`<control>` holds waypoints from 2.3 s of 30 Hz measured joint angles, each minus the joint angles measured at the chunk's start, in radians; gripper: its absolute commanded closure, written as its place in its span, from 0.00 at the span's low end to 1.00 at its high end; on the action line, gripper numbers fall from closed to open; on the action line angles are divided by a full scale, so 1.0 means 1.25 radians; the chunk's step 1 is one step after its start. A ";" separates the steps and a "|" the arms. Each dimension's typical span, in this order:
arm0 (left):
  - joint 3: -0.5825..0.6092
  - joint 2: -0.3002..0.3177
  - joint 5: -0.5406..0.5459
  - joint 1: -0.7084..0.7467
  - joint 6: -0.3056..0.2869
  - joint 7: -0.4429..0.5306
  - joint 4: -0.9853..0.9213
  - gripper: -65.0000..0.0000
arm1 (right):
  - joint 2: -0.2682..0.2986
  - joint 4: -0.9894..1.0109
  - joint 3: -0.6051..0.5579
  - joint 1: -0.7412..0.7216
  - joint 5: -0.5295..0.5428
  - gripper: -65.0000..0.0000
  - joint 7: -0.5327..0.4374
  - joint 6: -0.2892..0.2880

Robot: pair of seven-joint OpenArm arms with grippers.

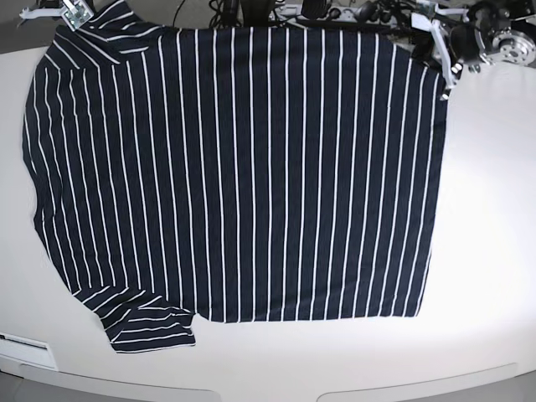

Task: Fold the T-shirt properly
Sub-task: 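Drag the grasped shoulder edge with both grippers toward the robot, then fold the shoulder edge over the shirt body with both grippers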

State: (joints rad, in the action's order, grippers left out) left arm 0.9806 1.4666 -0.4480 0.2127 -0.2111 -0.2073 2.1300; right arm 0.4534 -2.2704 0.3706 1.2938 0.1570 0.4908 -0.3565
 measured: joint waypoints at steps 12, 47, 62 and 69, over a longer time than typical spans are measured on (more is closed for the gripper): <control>0.000 -0.052 -0.151 -0.085 0.258 -0.071 0.002 1.00 | 0.021 -0.057 0.038 -0.097 -0.063 1.00 -0.133 0.153; 0.001 -0.342 -0.114 -0.358 0.321 -0.059 -0.303 1.00 | 0.280 0.284 -0.284 -0.739 -0.071 1.00 -0.193 -0.008; 0.001 -0.343 -0.081 -0.349 0.303 -0.045 -0.320 1.00 | 0.383 0.284 -0.414 -0.867 -0.070 1.00 -0.195 0.012; 0.001 -0.342 -0.082 -0.316 0.189 -0.044 -0.320 1.00 | 0.377 0.383 -0.417 -0.891 -0.085 1.00 -0.197 0.055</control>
State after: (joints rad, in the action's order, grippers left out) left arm 0.9817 1.0389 -0.5503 -0.1829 0.0254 -0.2623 1.7298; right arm 0.9249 -1.7912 -0.1509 0.1802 0.0505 0.2447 -0.2874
